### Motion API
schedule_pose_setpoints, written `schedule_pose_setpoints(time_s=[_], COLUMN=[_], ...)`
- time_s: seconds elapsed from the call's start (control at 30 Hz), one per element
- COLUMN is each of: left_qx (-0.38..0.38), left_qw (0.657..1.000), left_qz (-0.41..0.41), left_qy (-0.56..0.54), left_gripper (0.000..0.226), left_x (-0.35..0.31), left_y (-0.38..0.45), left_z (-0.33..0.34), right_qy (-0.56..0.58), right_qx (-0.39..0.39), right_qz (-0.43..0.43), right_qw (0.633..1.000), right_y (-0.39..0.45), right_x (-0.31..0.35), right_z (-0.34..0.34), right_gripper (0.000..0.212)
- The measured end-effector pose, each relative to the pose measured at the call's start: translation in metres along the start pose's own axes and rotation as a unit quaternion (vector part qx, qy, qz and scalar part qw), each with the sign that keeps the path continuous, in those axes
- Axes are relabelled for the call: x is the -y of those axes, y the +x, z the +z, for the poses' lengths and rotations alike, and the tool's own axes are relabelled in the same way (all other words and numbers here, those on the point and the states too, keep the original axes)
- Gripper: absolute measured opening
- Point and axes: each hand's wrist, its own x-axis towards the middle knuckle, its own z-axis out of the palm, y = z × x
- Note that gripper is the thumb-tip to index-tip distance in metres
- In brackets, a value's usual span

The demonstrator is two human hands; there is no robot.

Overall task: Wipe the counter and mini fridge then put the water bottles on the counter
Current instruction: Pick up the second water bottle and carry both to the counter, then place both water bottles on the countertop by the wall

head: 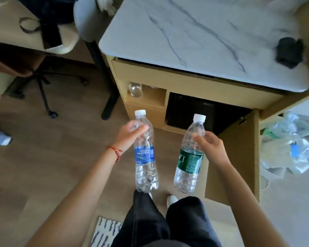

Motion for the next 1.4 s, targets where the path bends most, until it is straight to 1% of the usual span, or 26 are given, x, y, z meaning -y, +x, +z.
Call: schedule_pose_setpoints(time_s=[0.1,0.23,0.33,0.4,0.43,0.5,0.57,0.6,0.63,0.7,0.77,0.8,0.83,0.87,0.93,1.0,1.07,1.13,1.2,1.3,1.4], left_qx=[0.046,0.095,0.115,0.117,0.116,0.104,0.091,0.084,0.076,0.067,0.067,0.069,0.070,0.071,0.079,0.092,0.097,0.107,0.120,0.136,0.151], left_qw=[0.998,0.993,0.989,0.987,0.986,0.986,0.985,0.985,0.985,0.986,0.987,0.986,0.986,0.985,0.983,0.980,0.975,0.969,0.964,0.954,0.946], left_qz=[0.028,0.055,0.084,0.104,0.110,0.122,0.135,0.139,0.143,0.148,0.148,0.148,0.150,0.153,0.160,0.170,0.191,0.211,0.229,0.259,0.281], left_qy=[0.017,0.033,0.049,0.043,0.043,0.048,0.048,0.052,0.055,0.042,0.007,-0.007,-0.017,-0.028,-0.047,-0.054,-0.063,-0.067,-0.065,-0.060,-0.058], left_gripper=[0.034,0.034,0.044,0.048,0.044,0.037,0.037,0.037,0.032,0.022,0.021,0.022,0.021,0.020,0.023,0.026,0.028,0.037,0.044,0.048,0.049], left_x=[-0.018,-0.046,-0.071,-0.089,-0.099,-0.119,-0.140,-0.151,-0.162,-0.181,-0.201,-0.212,-0.222,-0.233,-0.254,-0.276,-0.298,-0.321,-0.344,-0.373,-0.395], left_y=[0.027,0.059,0.085,0.104,0.114,0.132,0.150,0.159,0.167,0.185,0.200,0.207,0.214,0.222,0.241,0.261,0.284,0.307,0.331,0.367,0.401], left_z=[0.012,0.035,0.051,0.063,0.069,0.080,0.090,0.094,0.099,0.107,0.114,0.116,0.118,0.119,0.120,0.120,0.120,0.121,0.123,0.129,0.139], right_qy=[0.022,0.046,0.053,0.059,0.060,0.063,0.066,0.065,0.063,0.058,0.054,0.058,0.065,0.073,0.082,0.084,0.082,0.089,0.101,0.108,0.118], right_qx=[-0.038,-0.083,-0.093,-0.093,-0.093,-0.093,-0.096,-0.095,-0.091,-0.082,-0.077,-0.077,-0.079,-0.082,-0.089,-0.089,-0.091,-0.102,-0.127,-0.162,-0.200], right_qz=[0.006,0.003,-0.011,-0.024,-0.031,-0.043,-0.054,-0.060,-0.067,-0.077,-0.084,-0.085,-0.087,-0.092,-0.106,-0.122,-0.135,-0.146,-0.157,-0.174,-0.181], right_qw=[0.999,0.995,0.994,0.994,0.993,0.993,0.992,0.992,0.992,0.992,0.992,0.992,0.991,0.990,0.987,0.985,0.983,0.980,0.974,0.965,0.956], right_y=[0.002,0.017,0.039,0.057,0.067,0.086,0.105,0.114,0.122,0.140,0.158,0.167,0.175,0.183,0.200,0.215,0.232,0.250,0.267,0.293,0.316], right_x=[0.004,0.014,0.027,0.036,0.042,0.053,0.065,0.071,0.077,0.092,0.108,0.116,0.125,0.134,0.152,0.168,0.186,0.203,0.219,0.238,0.247], right_z=[-0.012,-0.035,-0.057,-0.075,-0.084,-0.103,-0.121,-0.130,-0.138,-0.155,-0.170,-0.177,-0.184,-0.190,-0.200,-0.209,-0.217,-0.224,-0.232,-0.243,-0.257], right_gripper=[0.016,0.022,0.025,0.025,0.025,0.018,0.009,0.009,0.014,0.031,0.043,0.045,0.043,0.036,0.021,0.018,0.021,0.022,0.027,0.041,0.042])
